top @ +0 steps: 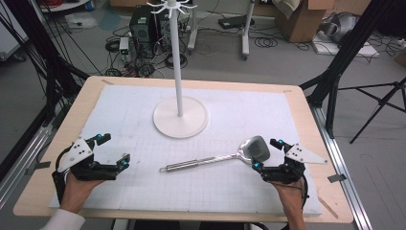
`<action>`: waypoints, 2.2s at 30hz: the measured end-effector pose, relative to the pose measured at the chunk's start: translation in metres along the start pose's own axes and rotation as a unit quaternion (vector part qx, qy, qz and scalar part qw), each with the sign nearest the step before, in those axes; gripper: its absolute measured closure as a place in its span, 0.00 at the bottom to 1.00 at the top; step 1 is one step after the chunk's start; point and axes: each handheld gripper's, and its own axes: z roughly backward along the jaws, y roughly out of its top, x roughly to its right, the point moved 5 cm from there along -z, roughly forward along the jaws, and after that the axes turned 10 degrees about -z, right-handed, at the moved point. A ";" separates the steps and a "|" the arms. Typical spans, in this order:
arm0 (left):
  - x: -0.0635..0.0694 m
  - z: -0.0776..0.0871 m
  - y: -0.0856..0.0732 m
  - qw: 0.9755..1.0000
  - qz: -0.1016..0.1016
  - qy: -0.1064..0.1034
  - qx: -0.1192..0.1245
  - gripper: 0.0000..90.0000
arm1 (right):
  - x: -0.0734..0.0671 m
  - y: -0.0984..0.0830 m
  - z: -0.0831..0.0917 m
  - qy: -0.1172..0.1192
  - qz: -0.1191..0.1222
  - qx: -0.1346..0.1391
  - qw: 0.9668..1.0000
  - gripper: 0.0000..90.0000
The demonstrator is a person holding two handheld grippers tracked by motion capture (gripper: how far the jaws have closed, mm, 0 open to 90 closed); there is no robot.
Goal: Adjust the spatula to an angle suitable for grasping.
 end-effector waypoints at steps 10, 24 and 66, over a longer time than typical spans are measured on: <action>-0.003 -0.002 -0.002 1.000 0.000 0.004 0.000 0.02 | -0.002 0.000 -0.002 0.006 0.002 0.008 1.000 0.01; -0.003 -0.002 -0.002 1.000 0.000 0.000 0.000 0.02 | -0.004 0.024 -0.003 0.003 0.022 -0.005 1.000 0.03; -0.001 -0.005 -0.003 1.000 -0.005 0.000 -0.005 0.02 | 0.033 0.049 -0.071 0.007 0.057 -0.254 0.965 0.99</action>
